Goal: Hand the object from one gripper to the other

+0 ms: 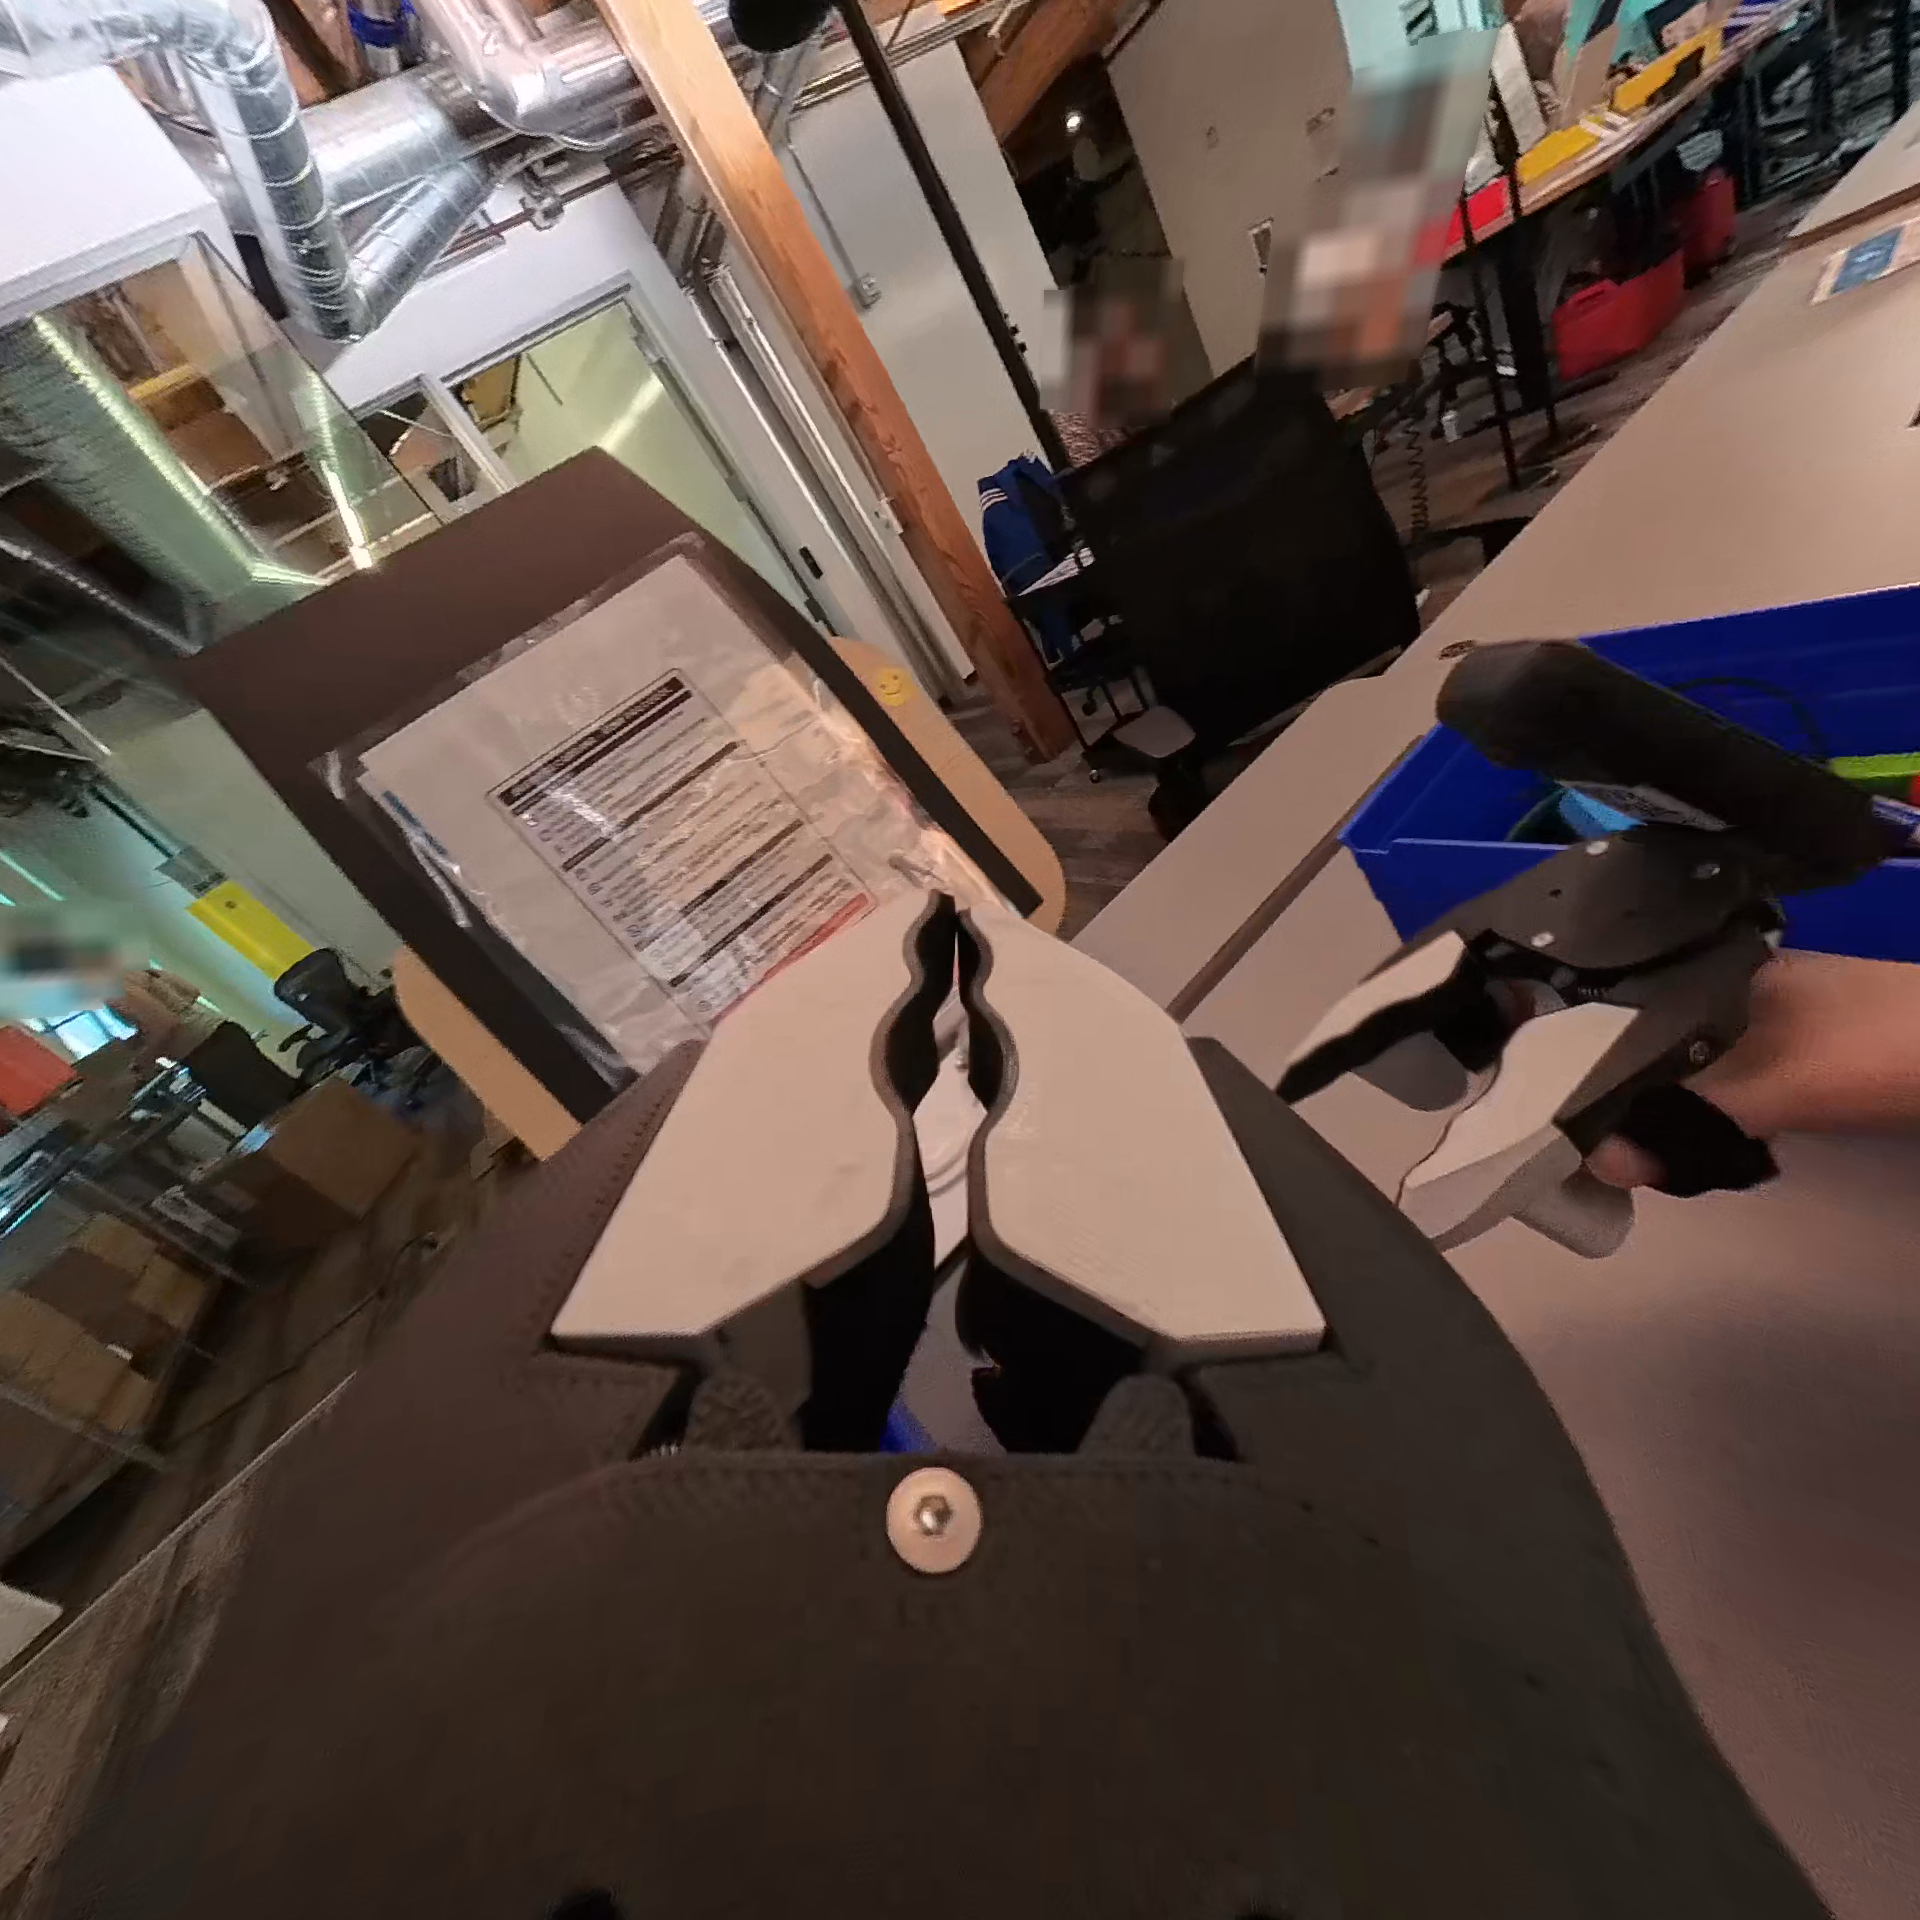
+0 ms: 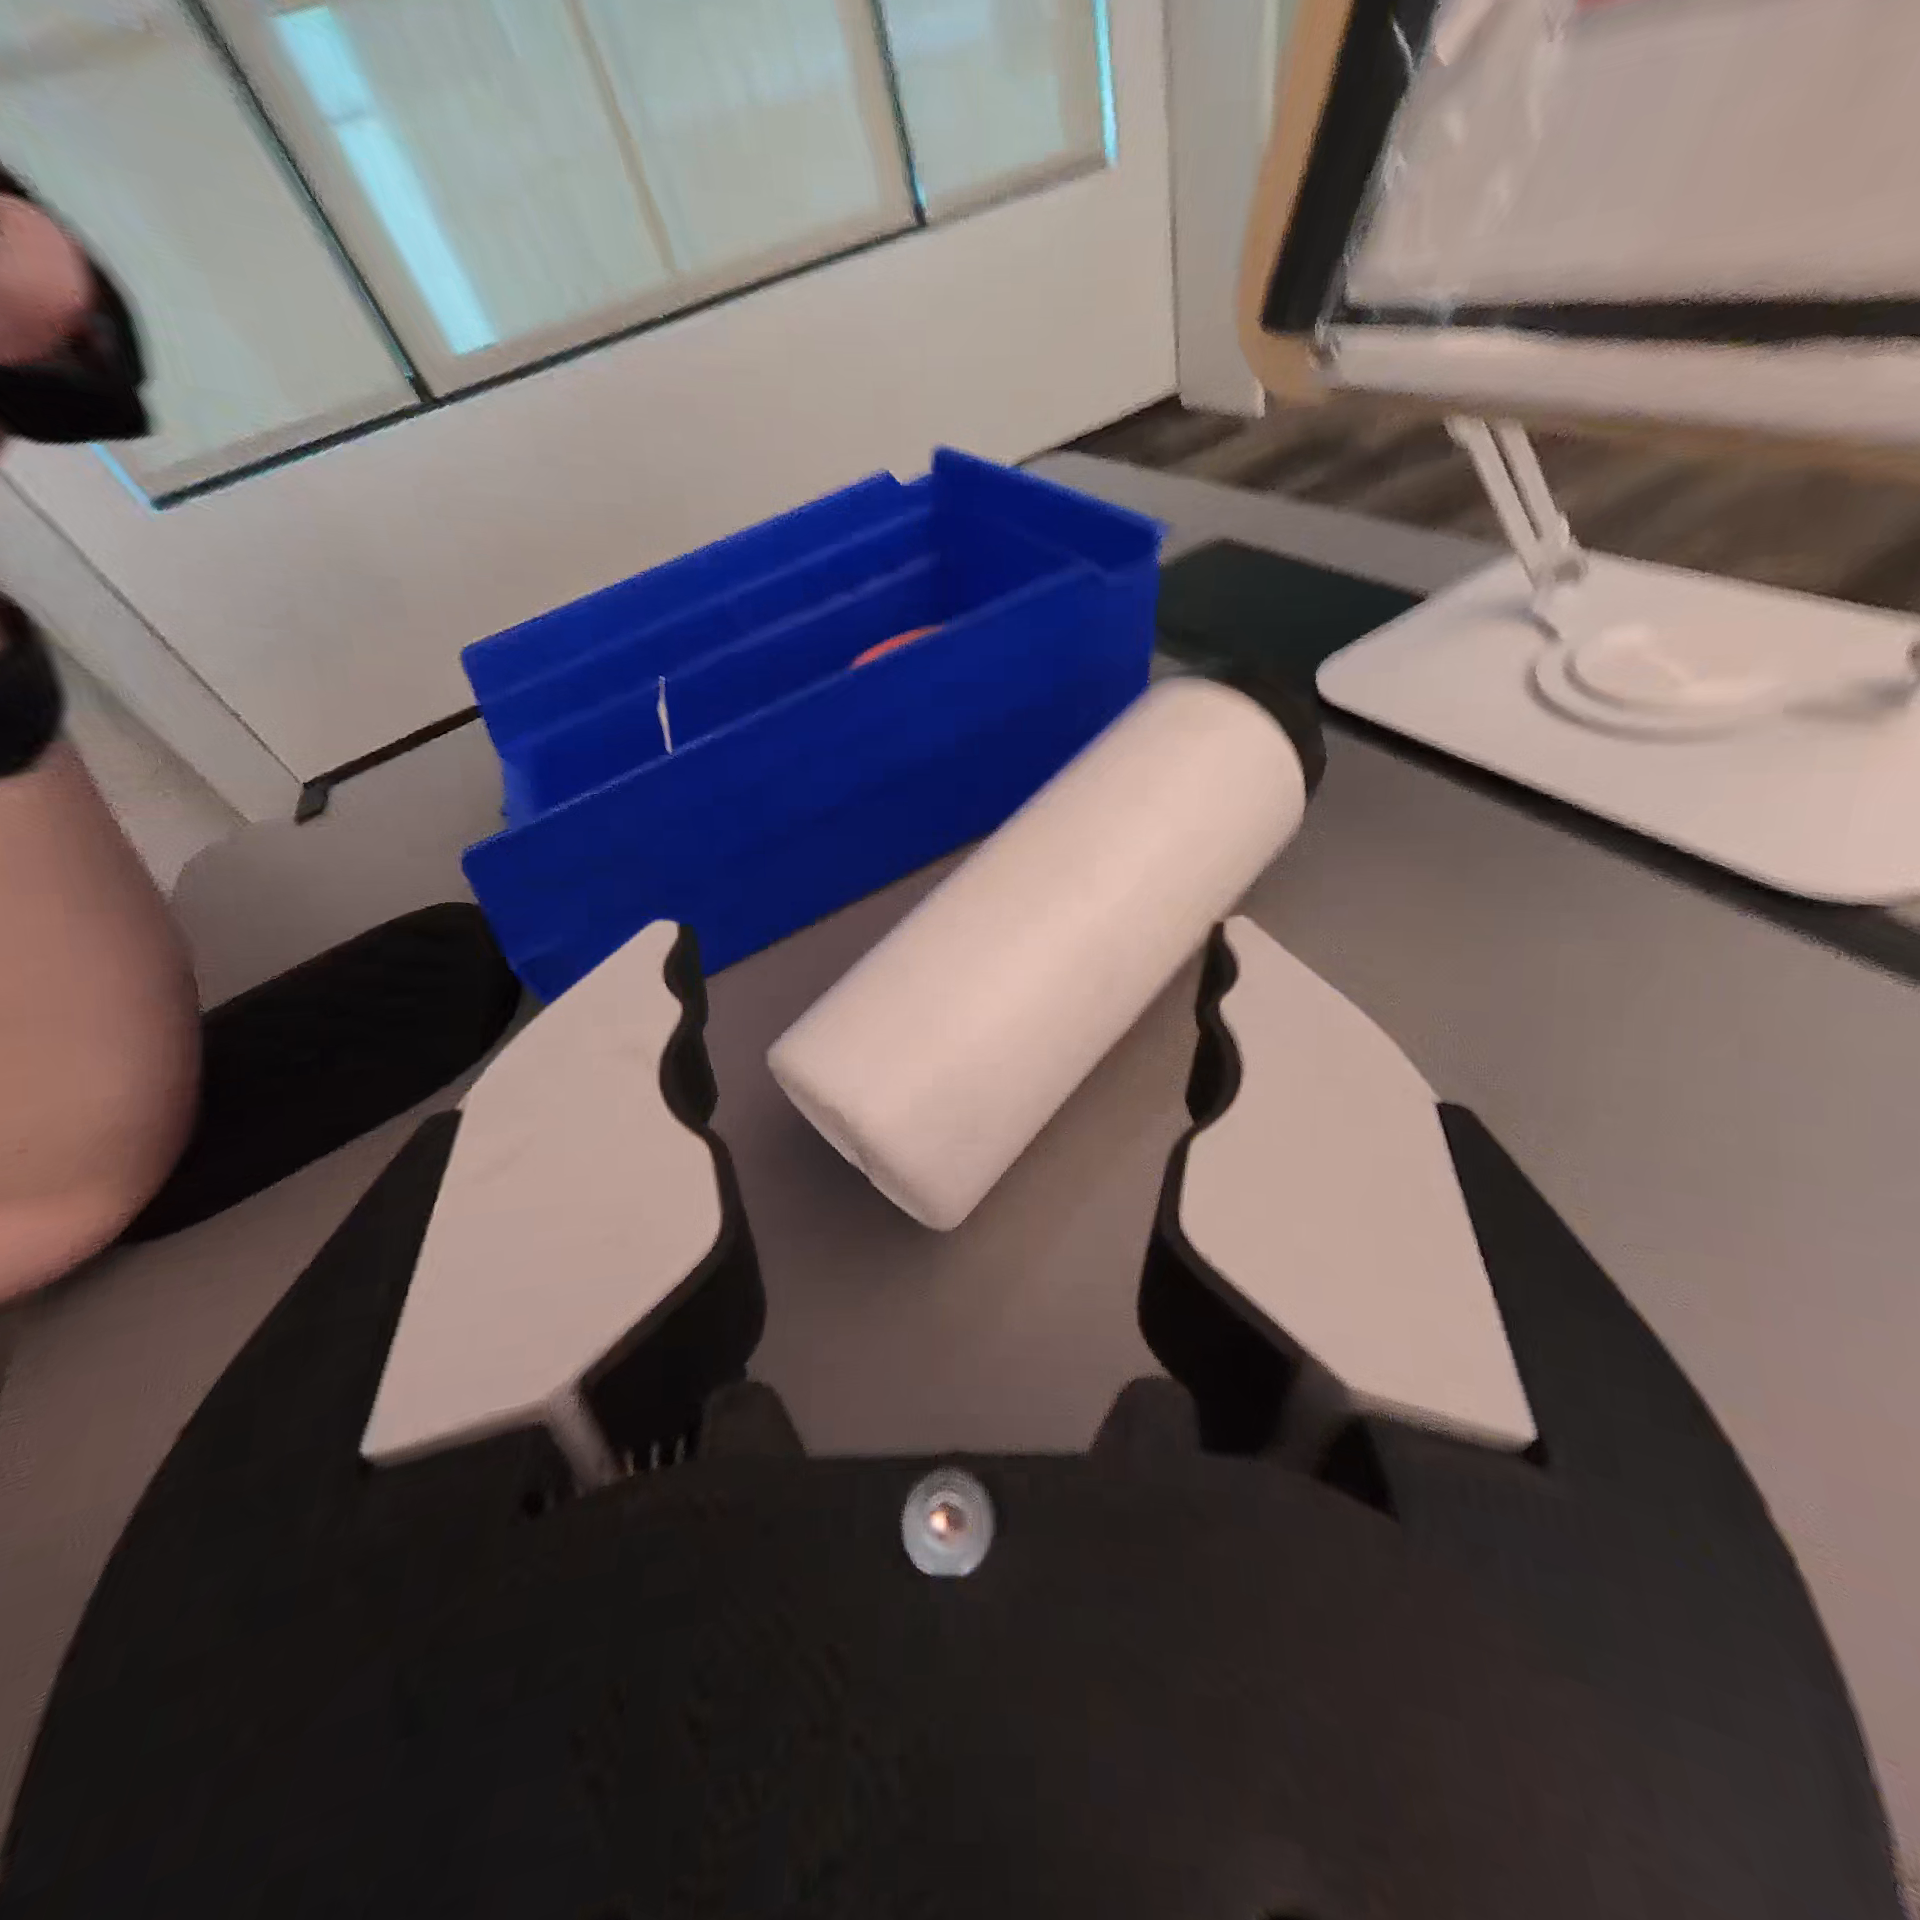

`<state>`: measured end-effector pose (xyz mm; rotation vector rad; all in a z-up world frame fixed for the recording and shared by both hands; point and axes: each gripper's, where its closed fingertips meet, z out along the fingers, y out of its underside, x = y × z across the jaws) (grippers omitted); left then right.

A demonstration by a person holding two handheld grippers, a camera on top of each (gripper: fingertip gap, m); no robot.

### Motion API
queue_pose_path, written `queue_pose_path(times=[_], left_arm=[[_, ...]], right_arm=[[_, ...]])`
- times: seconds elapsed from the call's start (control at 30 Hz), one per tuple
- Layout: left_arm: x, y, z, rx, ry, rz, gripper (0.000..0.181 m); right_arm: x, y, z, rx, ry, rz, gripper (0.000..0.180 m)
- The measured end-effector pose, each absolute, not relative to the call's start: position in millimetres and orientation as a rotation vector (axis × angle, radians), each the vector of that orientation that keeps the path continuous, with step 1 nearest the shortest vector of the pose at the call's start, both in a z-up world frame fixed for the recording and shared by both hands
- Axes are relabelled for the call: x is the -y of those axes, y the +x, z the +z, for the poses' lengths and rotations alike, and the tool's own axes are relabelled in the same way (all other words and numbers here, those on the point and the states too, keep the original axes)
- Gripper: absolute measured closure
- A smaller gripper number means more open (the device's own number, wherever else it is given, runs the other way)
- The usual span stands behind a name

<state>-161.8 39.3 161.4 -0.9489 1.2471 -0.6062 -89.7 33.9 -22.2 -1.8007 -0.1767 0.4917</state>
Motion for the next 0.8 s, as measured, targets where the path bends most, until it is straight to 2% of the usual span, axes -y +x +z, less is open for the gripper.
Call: queue_pose_path(times=[0.17,0.33,0.47,0.6,0.63,0.73,0.8], left_arm=[[-56,-173,171,-1.144,-0.997,-0.584,0.180],[-64,-174,171,-1.102,-1.088,-0.674,0.151],[-75,-172,164,-1.098,-1.148,-0.661,0.133],[-79,-166,154,-1.136,-1.186,-0.638,0.129],[-79,-166,152,-1.146,-1.193,-0.629,0.128],[-75,-163,148,-1.178,-1.198,-0.617,0.128],[-74,-162,146,-1.188,-1.207,-0.608,0.130]], right_arm=[[-47,-86,-41,-0.049,-1.974,0.592,0.087],[-62,-93,-67,-0.056,-2.306,0.464,0.085],[-65,-75,-89,-0.005,-2.589,0.010,0.090],[-63,-69,-111,-0.039,-2.846,-0.082,0.091],[-58,-61,-119,-0.056,-2.923,-0.116,0.085],[-38,-43,-139,-0.134,-3.125,-0.098,0.091],[-34,-32,-148,-0.121,-3.184,-0.081,0.087]])
